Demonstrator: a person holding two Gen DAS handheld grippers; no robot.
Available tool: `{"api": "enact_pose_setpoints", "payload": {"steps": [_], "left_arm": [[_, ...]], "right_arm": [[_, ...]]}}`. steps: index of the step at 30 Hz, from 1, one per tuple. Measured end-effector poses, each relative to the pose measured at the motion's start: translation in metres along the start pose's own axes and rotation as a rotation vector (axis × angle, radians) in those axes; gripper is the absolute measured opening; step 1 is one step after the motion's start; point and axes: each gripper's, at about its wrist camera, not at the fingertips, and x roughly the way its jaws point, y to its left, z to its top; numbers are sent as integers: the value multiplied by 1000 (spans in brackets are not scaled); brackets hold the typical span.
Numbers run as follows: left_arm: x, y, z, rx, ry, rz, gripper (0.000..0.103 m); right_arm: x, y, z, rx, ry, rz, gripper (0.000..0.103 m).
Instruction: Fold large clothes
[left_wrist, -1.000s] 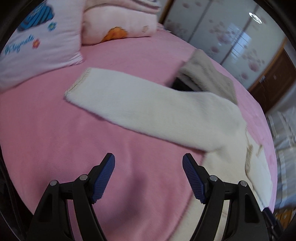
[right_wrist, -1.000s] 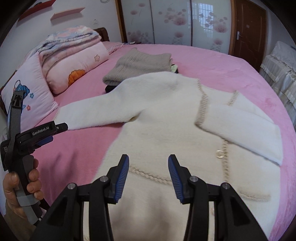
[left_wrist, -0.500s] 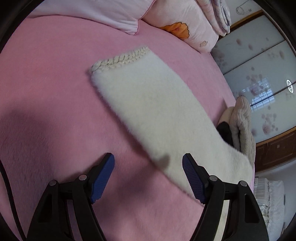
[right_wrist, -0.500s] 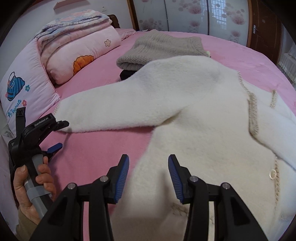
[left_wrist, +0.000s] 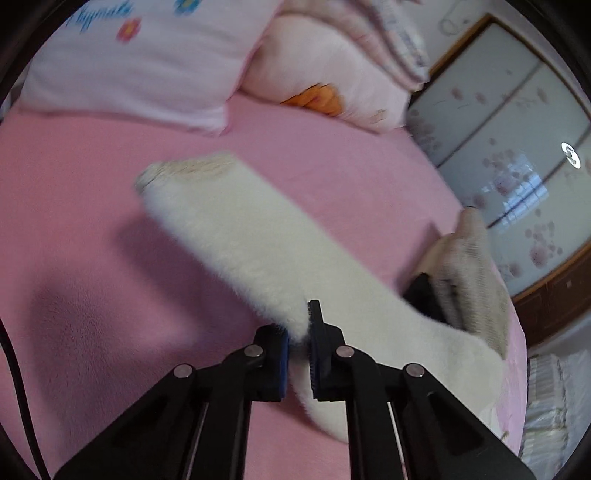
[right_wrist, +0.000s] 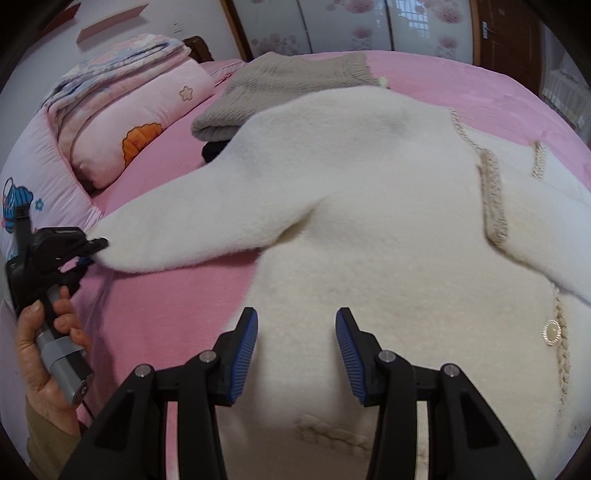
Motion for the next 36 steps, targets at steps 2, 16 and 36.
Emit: {"api": "enact_pose_setpoints", "payload": {"steps": [2, 16, 36], "left_arm": [[-19, -28, -5, 58, -12, -53, 6], [-66, -242, -196, 708, 227, -316, 7], [-72, -226, -257, 770, 490, -346, 74]], "right_arm": [[-8, -12, 1, 24, -13, -1, 44], [-85, -150, -13, 286, -145, -130, 44], [-101, -196, -29, 308, -133, -102, 44]]}}
